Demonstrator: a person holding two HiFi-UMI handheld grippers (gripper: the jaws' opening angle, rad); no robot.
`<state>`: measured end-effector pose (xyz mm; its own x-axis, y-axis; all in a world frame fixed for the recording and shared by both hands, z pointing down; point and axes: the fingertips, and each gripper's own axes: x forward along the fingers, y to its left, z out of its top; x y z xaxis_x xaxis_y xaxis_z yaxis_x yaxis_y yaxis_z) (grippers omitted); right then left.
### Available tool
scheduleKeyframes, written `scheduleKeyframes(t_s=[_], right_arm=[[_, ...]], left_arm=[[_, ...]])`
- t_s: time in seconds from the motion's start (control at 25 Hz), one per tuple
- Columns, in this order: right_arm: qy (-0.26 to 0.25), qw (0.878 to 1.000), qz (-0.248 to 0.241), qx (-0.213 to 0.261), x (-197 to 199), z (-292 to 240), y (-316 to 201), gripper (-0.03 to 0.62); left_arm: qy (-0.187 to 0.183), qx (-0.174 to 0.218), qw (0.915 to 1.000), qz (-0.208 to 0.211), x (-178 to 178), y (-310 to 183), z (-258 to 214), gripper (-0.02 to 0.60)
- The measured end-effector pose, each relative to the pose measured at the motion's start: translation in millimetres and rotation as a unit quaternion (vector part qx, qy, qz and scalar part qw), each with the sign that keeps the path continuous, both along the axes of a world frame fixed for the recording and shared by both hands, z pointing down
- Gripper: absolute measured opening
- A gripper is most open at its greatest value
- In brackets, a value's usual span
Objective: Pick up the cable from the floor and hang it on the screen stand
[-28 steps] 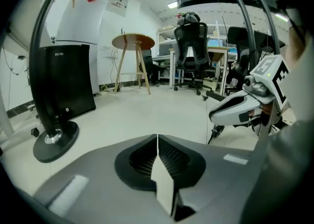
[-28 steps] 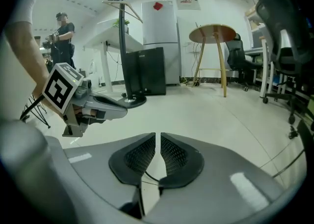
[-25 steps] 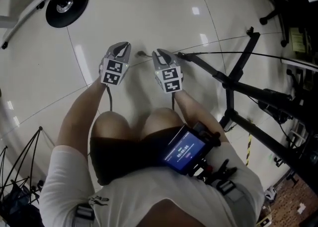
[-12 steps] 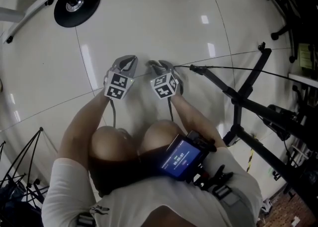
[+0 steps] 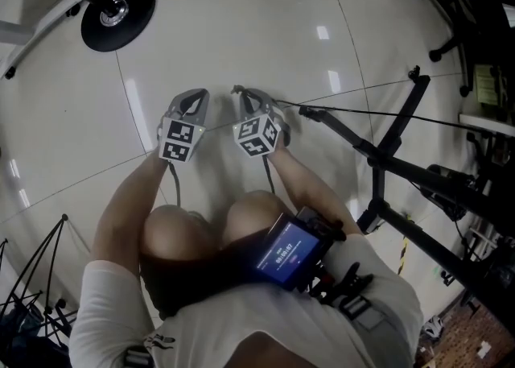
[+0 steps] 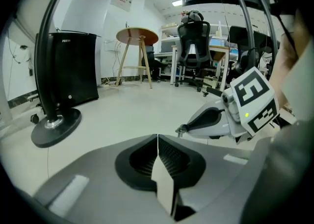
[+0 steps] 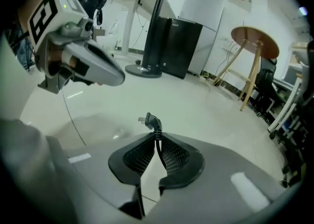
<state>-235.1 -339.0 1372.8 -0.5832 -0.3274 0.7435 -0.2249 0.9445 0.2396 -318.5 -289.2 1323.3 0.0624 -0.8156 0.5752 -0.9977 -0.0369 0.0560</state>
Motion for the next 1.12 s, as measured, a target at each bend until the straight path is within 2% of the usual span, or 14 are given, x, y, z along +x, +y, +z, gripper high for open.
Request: scheduleKeyframes(t_s=[0.28,0.52,0.76,1.12], right_arm=[[-0.077,0.997,0.014,0.029,-19,-58,-22,0.055],[-0.112,0.992,0.027,0.047,-22,-151,-36,0.054],[-0.136,0.988,0.041,0.060,-15,-296,-40,0.052],[-0.189,0.976,0.058,0.085,-14,-583,-53,0.052]], left_arm=[[-0.019,0.032,0.9993,0.002,-4,-18,-26,0.005],[-0.039,0.074,0.9964,-0.013,-20,-34,-111,0.005],[-0.028,0.111,0.9929,-0.033,-18,-41,-254,0.005],[-0.028,0.172,0.9838,-0.042,-23,-48,-532,0.005]])
